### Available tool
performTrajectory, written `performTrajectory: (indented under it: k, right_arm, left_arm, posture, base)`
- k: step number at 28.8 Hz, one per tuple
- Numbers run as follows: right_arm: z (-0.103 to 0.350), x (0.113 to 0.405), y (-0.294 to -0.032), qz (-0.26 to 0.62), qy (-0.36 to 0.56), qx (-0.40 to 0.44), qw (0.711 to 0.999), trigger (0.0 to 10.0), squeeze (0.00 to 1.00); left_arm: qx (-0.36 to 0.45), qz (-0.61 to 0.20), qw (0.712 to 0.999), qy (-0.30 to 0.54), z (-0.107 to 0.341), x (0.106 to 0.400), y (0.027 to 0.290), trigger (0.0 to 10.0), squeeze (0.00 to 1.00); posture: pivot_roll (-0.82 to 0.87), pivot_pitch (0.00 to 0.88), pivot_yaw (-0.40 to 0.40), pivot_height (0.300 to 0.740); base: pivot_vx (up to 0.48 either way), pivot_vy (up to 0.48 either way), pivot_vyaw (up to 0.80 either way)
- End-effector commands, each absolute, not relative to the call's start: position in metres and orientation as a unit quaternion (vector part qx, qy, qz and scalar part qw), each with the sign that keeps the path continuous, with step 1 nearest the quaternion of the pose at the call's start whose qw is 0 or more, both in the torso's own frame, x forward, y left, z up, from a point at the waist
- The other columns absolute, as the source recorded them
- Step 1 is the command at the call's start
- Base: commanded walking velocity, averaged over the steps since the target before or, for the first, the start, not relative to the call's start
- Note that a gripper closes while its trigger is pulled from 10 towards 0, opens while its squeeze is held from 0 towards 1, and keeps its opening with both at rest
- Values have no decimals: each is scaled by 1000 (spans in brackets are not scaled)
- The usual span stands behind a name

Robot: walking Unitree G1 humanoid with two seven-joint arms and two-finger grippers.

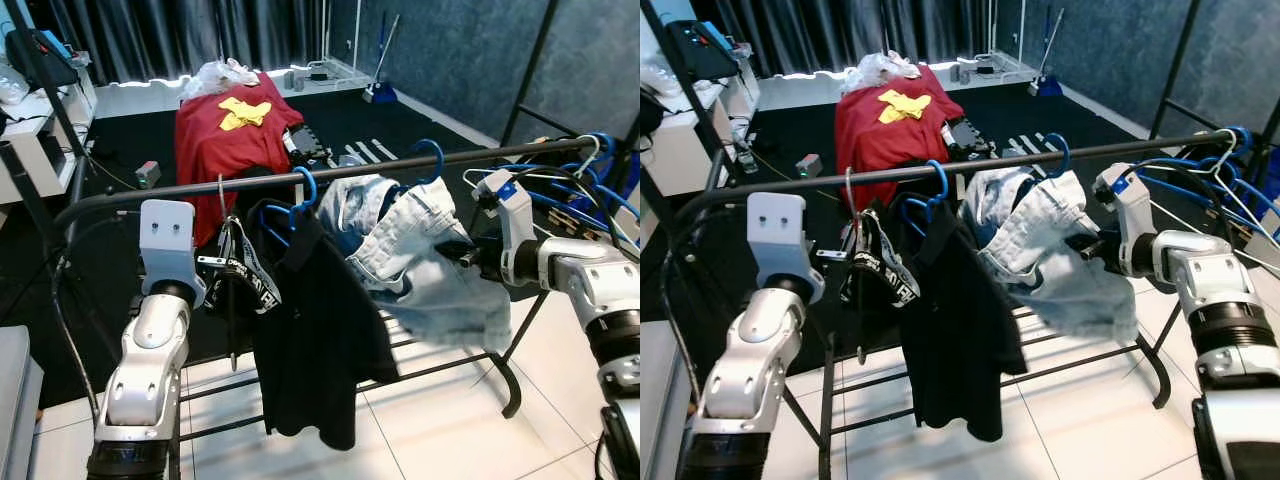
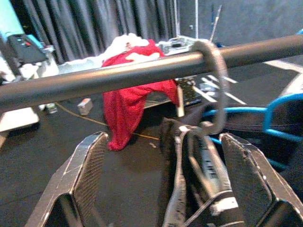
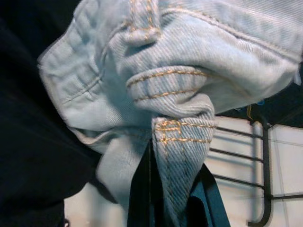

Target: Hang hanger

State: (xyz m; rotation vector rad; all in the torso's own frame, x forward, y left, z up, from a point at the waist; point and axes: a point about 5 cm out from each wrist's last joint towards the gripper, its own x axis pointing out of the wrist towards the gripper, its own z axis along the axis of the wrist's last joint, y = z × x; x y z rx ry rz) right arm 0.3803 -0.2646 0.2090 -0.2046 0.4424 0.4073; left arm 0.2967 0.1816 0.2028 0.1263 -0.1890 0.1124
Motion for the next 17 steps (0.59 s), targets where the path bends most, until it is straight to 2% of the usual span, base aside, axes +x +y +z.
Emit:
performTrajectory:
  k: [1,4,11,17]
  right_arm:
    - [222,389,-263,176,185,-120,959,10000,0]
    - [222,389,-263,176,185,-120,959,10000,0]
    - [235,395,-255,189,147,-136,961,10000,0]
    - [215,391,-255,195,206,-137,949,10000,0]
  left_arm:
    - [75,63,991,-91,207,285,190,10000,0]
    - [75,63,991,-91,207,285,190,10000,0]
    - [70,84,988,-104,224,264,200,10000,0]
    - [70,83,990,-95,226,258,198,10000,0]
  posture:
    - [-18,0,2,740]
    - [-18,0,2,740]
    - [40,10,15,740]
    - [54,26,20,740]
  base:
    - [0,0,0]
    - [0,0,0]
    - [0,0,0]
    - [0,0,0]
